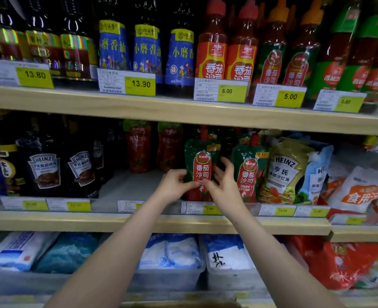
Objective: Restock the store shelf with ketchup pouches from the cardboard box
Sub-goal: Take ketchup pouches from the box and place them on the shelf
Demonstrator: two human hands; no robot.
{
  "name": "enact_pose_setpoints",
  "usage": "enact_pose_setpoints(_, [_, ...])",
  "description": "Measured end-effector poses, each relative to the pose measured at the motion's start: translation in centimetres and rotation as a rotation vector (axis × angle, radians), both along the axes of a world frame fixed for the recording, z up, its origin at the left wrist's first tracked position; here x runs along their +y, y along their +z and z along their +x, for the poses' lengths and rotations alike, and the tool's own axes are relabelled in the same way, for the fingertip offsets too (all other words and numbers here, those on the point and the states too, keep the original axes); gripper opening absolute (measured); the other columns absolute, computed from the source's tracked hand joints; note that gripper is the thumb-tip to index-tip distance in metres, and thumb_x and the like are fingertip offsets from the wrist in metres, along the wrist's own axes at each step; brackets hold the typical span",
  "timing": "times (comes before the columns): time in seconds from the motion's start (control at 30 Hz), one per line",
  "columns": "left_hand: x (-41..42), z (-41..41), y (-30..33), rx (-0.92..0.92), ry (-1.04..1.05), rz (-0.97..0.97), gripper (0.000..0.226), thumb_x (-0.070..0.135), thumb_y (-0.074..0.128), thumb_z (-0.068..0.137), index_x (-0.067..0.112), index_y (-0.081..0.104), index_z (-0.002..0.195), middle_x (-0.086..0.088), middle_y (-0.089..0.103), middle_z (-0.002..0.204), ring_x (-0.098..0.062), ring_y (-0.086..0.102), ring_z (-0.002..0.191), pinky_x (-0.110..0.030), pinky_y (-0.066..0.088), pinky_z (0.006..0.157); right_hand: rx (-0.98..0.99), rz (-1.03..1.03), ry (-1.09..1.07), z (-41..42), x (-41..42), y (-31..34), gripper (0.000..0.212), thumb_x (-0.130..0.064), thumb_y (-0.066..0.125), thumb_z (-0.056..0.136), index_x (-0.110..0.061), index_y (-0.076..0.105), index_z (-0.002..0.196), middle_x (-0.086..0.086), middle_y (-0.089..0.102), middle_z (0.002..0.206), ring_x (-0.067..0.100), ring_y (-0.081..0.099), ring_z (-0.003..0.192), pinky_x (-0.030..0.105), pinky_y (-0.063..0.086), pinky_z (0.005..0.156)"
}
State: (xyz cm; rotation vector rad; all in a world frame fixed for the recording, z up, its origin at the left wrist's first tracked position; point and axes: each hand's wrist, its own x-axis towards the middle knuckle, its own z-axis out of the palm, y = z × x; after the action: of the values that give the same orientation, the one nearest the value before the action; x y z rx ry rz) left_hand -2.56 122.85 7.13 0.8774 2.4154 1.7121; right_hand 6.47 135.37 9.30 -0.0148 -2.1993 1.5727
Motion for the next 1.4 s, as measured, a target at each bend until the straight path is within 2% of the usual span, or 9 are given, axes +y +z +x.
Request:
enact_pose_setpoints(0.07, [-0.1, 0.1, -0.2, 0.027, 0.052, -0.008, 0.031, 0.023, 0.075, 0.076, 0.018, 0.064, 0.104, 0.004, 0.067, 0.104, -0.010, 0.061, 0.098, -0.024, 0.048, 0.089, 0.010, 0.072, -0.010, 0.4, 0.0, -0.7, 0.060, -0.010, 0.057, 0.088, -0.024, 0.022, 0.135, -0.007, 0.040, 0.130, -0.002, 0.042, 0.114, 0.010, 0.040, 0.087])
enact_pose_setpoints(0.17, [-1.4, 0.2, -0.7, 0.140, 0.125, -0.030, 0.030, 0.016, 0.078, 0.072, 0.020, 0.050, 0.084, -0.001, 0.064, 0.090, -0.011, 0.061, 0.083, -0.026, 0.051, 0.077, -0.052, 0.420, -0.053, 1.0, 0.4, -1.8, 0.028, -0.015, 0.056, 0.088, -0.022, 0.044, 0.113, -0.002, 0.054, 0.123, 0.012, 0.052, 0.114, 0.027, 0.042, 0.092])
enact_pose_setpoints(0.23, [-2.4, 0.2, -0.8, 0.254, 0.076, -0.147, 0.025, 0.013, 0.076, 0.073, 0.020, 0.052, 0.074, 0.004, 0.063, 0.080, -0.007, 0.060, 0.077, -0.024, 0.049, 0.073, -0.167, 0.624, -0.092, 1.0, 0.5, -2.2, 0.014, -0.019, 0.050, 0.091, -0.020, 0.056, 0.104, 0.010, 0.049, 0.136, 0.024, 0.039, 0.133, 0.036, 0.038, 0.099])
enact_pose_setpoints(0.3, [-2.8, 0.2, -0.8, 0.304, 0.021, -0.249, 0.013, 0.013, 0.072, 0.078, 0.021, 0.062, 0.078, 0.009, 0.065, 0.084, -0.004, 0.060, 0.084, -0.021, 0.047, 0.080, -0.256, 0.715, -0.125, 0.9, 0.1, -2.2, 0.023, -0.021, 0.043, 0.095, -0.018, 0.060, 0.110, 0.015, 0.032, 0.149, 0.030, 0.036, 0.135, 0.037, 0.035, 0.103])
enact_pose_setpoints(0.5, [-1.9, -1.8, -0.6, 0.363, -0.003, -0.419, 0.010, 0.019, 0.062, 0.086, 0.024, 0.065, 0.094, 0.004, 0.066, 0.097, -0.013, 0.060, 0.089, -0.035, 0.050, 0.083, -0.351, 0.701, -0.169, -0.9, -1.0, -1.5, 0.030, -0.014, 0.039, 0.094, -0.010, 0.058, 0.117, 0.021, 0.017, 0.153, 0.040, 0.042, 0.127, 0.037, 0.035, 0.105])
enact_pose_setpoints(0.87, [-0.8, -3.0, -0.9, 0.392, -0.059, -0.433, 0.027, 0.010, 0.058, 0.089, 0.017, 0.061, 0.114, 0.002, 0.060, 0.119, -0.013, 0.053, 0.109, -0.017, 0.035, 0.086, -0.351, 0.684, -0.246, -4.3, -0.4, -2.6, 0.032, -0.011, 0.041, 0.091, -0.008, 0.058, 0.118, 0.021, 0.009, 0.154, 0.038, 0.054, 0.112, 0.036, 0.045, 0.096])
enact_pose_setpoints(1.13, [-1.0, -3.0, -1.2, 0.354, -0.052, -0.387, 0.025, 0.010, 0.061, 0.086, 0.016, 0.064, 0.110, -0.002, 0.064, 0.115, -0.017, 0.057, 0.106, -0.028, 0.045, 0.094, -0.346, 0.651, -0.255, -4.2, -0.6, -2.6, 0.028, -0.012, 0.043, 0.089, -0.012, 0.063, 0.108, 0.023, 0.011, 0.153, 0.040, 0.056, 0.108, 0.036, 0.046, 0.094])
enact_pose_setpoints(1.27, [-2.0, -1.4, -1.2, 0.440, 0.139, -0.354, 0.021, 0.026, 0.057, 0.088, 0.020, 0.062, 0.107, -0.001, 0.066, 0.109, -0.018, 0.059, 0.100, -0.038, 0.050, 0.085, -0.203, 0.621, -0.191, -2.3, -0.8, -2.3, 0.025, -0.007, 0.050, 0.084, -0.007, 0.063, 0.105, 0.017, 0.023, 0.152, 0.034, 0.048, 0.122, 0.026, 0.036, 0.100])
enact_pose_setpoints(1.4, [-4.5, 3.8, -3.9, 0.662, 0.172, -0.304, 0.038, 0.031, 0.048, 0.087, 0.012, 0.057, 0.119, -0.005, 0.059, 0.124, -0.021, 0.051, 0.116, -0.033, 0.038, 0.101, -0.019, 0.660, -0.049, 2.2, -1.4, -4.0, 0.033, -0.009, 0.052, 0.085, -0.010, 0.057, 0.118, 0.009, 0.028, 0.151, 0.020, 0.040, 0.129, 0.025, 0.033, 0.105])
